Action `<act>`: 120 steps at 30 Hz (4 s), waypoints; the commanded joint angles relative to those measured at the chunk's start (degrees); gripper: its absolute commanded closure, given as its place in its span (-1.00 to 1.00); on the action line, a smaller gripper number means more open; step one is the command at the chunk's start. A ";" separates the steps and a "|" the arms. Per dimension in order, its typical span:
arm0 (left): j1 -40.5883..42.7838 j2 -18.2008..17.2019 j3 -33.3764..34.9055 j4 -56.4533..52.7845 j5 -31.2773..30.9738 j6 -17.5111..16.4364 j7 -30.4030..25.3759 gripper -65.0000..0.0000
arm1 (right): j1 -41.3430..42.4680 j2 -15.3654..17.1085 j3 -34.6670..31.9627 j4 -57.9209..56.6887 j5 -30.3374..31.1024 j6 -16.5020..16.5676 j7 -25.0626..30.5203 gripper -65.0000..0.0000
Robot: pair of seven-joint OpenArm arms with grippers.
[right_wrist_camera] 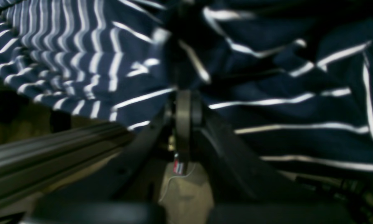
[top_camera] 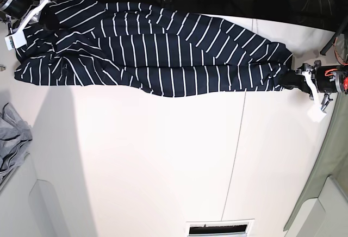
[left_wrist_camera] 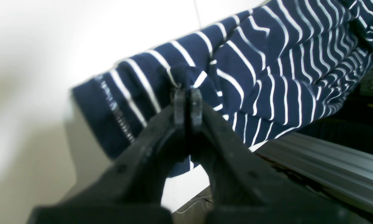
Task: Layout the t-shirt on the table in an organized manner, then fold the t-shirt properly
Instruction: 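Lay the folded hem down with both grippers over the shirt body, then adjust the folded edges with both grippers to straighten the fold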
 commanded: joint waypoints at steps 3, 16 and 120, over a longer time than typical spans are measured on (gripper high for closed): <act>-0.68 -0.33 -0.59 0.74 -1.31 -0.52 -0.61 1.00 | 3.48 0.81 0.39 -5.75 -0.07 0.00 1.22 1.00; -1.03 1.68 -0.59 0.74 0.50 -0.52 -2.80 1.00 | 22.51 0.96 -4.24 -26.01 -5.49 0.13 2.67 1.00; 10.91 -7.48 -5.51 11.56 5.27 -0.52 -7.28 0.47 | 20.85 5.73 -12.57 -1.75 -5.01 -1.53 2.21 0.21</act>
